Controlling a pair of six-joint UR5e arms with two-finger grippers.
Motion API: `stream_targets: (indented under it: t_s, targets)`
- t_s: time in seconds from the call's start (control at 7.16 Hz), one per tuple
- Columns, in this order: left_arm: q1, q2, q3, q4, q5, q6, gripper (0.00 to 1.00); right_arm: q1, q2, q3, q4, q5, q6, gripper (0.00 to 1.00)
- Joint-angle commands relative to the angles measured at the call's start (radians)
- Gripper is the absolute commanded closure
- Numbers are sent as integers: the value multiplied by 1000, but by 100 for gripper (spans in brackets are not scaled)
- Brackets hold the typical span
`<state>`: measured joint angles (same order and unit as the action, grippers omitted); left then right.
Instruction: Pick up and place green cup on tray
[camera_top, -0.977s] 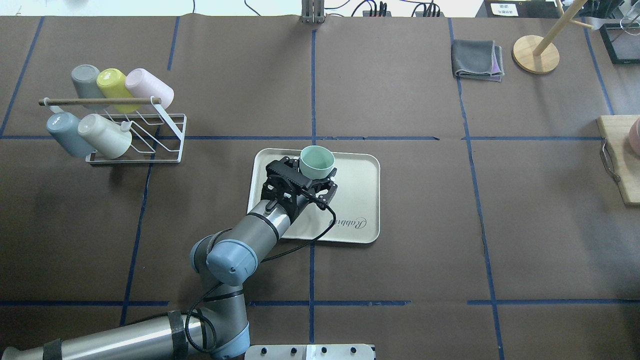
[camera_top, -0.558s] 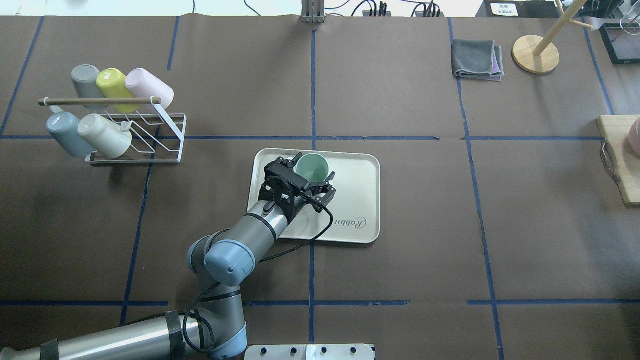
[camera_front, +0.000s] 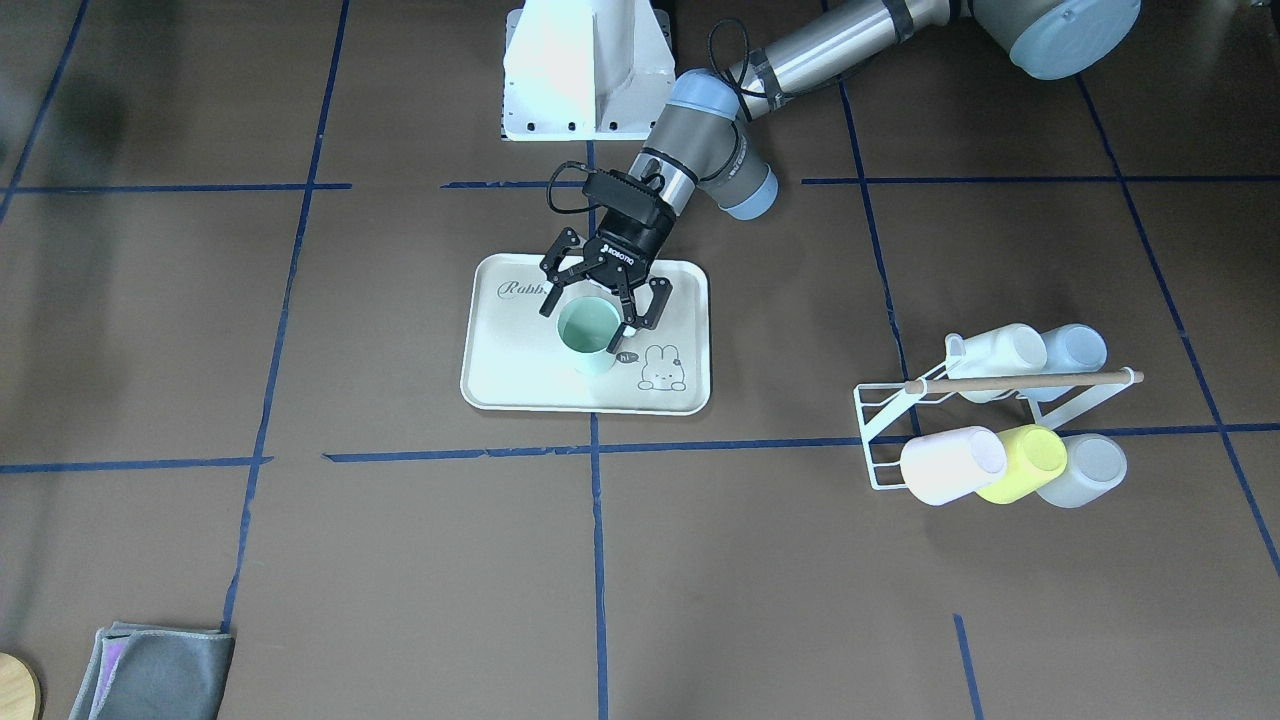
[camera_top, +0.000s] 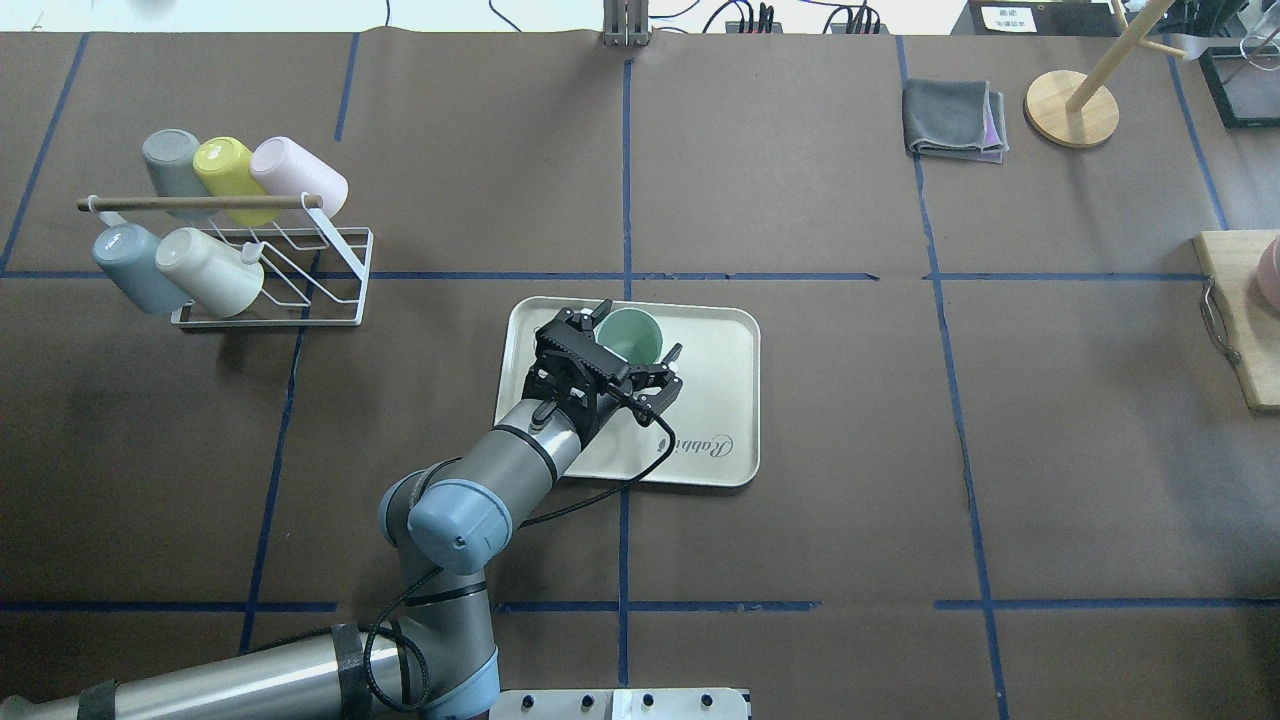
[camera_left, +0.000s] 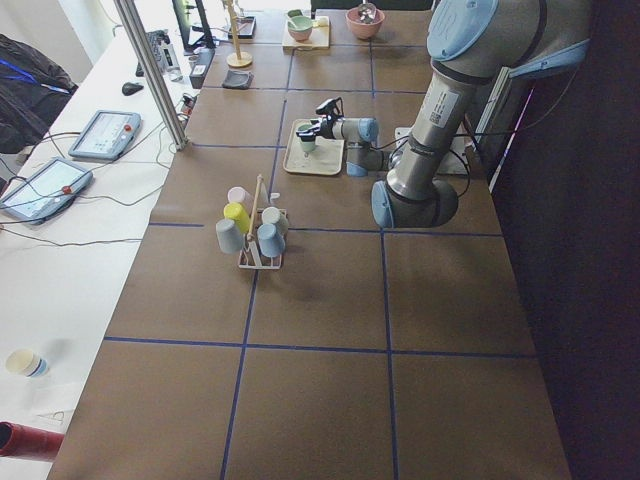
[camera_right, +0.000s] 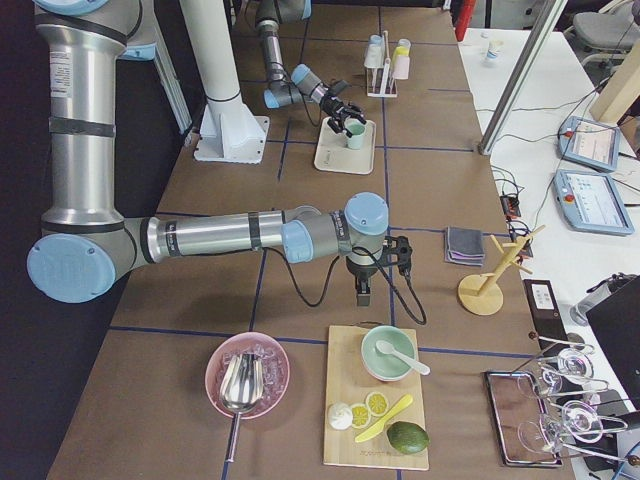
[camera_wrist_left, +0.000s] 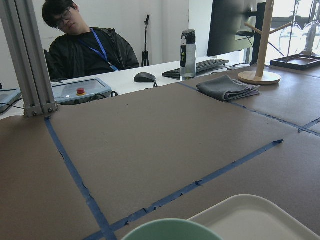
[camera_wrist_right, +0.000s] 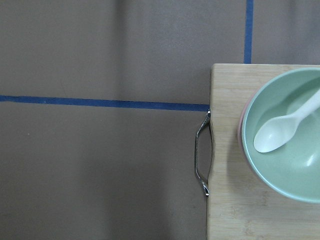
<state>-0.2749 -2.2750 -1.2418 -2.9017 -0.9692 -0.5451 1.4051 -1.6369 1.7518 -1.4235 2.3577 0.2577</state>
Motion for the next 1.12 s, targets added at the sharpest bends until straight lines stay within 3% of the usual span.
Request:
stream_targets:
  t_s: [0.0,0.14,0.28,0.56,0.98]
  targets:
    - [-7,3,-167,196,-46,1,1,0,0,2,0,0,0,0]
    - [-12,15,-291,345,-57,1,1,0,0,2,0,0,0,0]
    - [-45,15,-392,490,-125,1,1,0,0,2,0,0,0,0]
    - [-139,29,-508,699,-271,-10,0,0,2,3,0,2,0,0]
    - [-423,91,-720,1138,-715,-56,0,0,3,11,2,2,0,0]
